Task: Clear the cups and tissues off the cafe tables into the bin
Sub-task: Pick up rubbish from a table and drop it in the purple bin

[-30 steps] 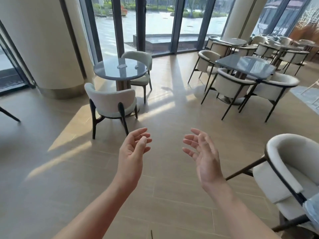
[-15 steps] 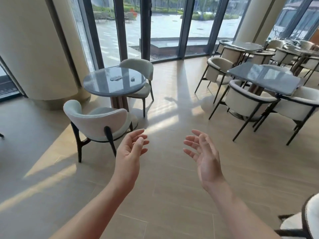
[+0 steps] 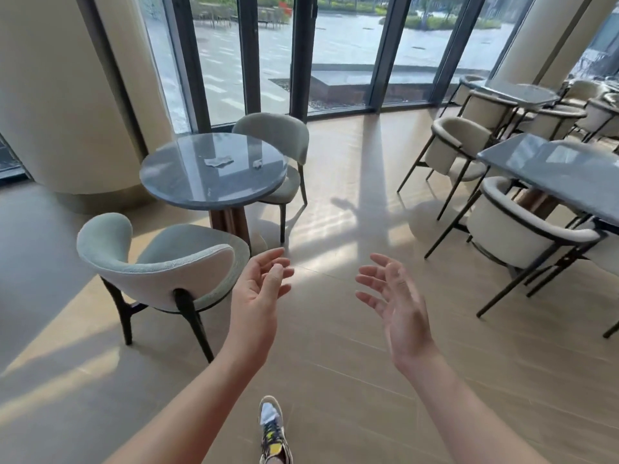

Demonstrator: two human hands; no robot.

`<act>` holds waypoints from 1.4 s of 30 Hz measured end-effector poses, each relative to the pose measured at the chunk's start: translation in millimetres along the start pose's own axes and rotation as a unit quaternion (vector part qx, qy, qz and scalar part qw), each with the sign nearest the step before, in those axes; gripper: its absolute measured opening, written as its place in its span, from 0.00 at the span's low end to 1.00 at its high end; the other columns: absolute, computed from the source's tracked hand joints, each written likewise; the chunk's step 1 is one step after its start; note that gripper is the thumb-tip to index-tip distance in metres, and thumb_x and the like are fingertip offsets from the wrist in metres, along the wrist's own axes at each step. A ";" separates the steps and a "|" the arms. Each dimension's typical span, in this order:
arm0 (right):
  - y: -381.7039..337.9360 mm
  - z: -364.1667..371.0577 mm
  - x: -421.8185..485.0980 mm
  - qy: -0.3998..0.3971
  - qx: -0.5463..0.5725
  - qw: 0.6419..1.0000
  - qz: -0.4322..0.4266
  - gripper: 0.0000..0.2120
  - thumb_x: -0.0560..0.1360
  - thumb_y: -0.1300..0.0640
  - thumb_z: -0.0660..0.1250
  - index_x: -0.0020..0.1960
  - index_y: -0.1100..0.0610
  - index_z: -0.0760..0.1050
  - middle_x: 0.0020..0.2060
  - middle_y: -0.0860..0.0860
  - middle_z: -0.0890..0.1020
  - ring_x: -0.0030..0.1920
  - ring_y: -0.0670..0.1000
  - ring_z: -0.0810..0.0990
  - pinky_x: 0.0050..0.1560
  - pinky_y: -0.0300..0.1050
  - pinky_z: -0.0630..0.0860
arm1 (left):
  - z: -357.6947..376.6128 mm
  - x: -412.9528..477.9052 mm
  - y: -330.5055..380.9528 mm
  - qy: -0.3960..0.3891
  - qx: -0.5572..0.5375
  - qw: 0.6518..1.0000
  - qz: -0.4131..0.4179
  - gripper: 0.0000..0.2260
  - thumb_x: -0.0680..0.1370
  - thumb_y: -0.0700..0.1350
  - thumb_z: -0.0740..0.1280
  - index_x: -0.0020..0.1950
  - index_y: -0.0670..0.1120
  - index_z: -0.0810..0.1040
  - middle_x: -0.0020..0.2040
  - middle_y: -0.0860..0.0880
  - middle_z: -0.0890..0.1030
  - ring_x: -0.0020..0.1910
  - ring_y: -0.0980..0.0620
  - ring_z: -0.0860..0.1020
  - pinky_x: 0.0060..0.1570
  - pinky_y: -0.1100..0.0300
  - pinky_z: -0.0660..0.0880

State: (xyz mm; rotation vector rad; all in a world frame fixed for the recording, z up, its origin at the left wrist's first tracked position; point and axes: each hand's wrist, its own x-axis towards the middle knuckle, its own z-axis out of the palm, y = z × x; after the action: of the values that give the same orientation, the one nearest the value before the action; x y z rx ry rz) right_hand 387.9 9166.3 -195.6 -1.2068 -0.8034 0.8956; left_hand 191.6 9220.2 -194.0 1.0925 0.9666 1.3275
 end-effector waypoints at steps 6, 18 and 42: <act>16.7 37.5 150.7 -0.006 0.000 1.000 0.006 0.24 0.76 0.38 0.67 0.63 0.53 0.80 0.53 0.54 0.84 0.56 0.54 0.83 0.59 0.57 0.78 | 27.4 153.7 -23.0 0.011 0.002 1.000 -0.011 0.09 0.84 0.43 0.64 0.62 0.50 0.80 0.57 0.46 0.83 0.53 0.52 0.83 0.55 0.53 0.80; 50.9 103.1 388.9 -0.074 0.005 0.997 0.027 0.19 0.75 0.40 0.67 0.60 0.48 0.82 0.52 0.52 0.85 0.56 0.53 0.83 0.60 0.60 0.78 | 51.1 369.9 -54.8 0.081 0.035 0.996 -0.028 0.10 0.85 0.41 0.62 0.59 0.52 0.81 0.50 0.54 0.85 0.53 0.52 0.83 0.57 0.51 0.80; 132.4 215.8 830.0 -0.279 -0.047 0.955 0.094 0.20 0.75 0.47 0.71 0.64 0.54 0.79 0.53 0.54 0.83 0.55 0.51 0.81 0.60 0.56 0.78 | 100.0 698.7 -129.3 0.325 0.064 0.943 -0.041 0.10 0.85 0.41 0.62 0.61 0.51 0.80 0.58 0.47 0.82 0.56 0.51 0.81 0.58 0.53 0.80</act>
State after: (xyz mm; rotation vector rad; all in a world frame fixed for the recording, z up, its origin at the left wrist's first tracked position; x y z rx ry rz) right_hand 538.5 10019.2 -249.0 -1.1350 -1.2045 1.4011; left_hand 344.9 9919.1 -248.1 0.6938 1.5797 1.6094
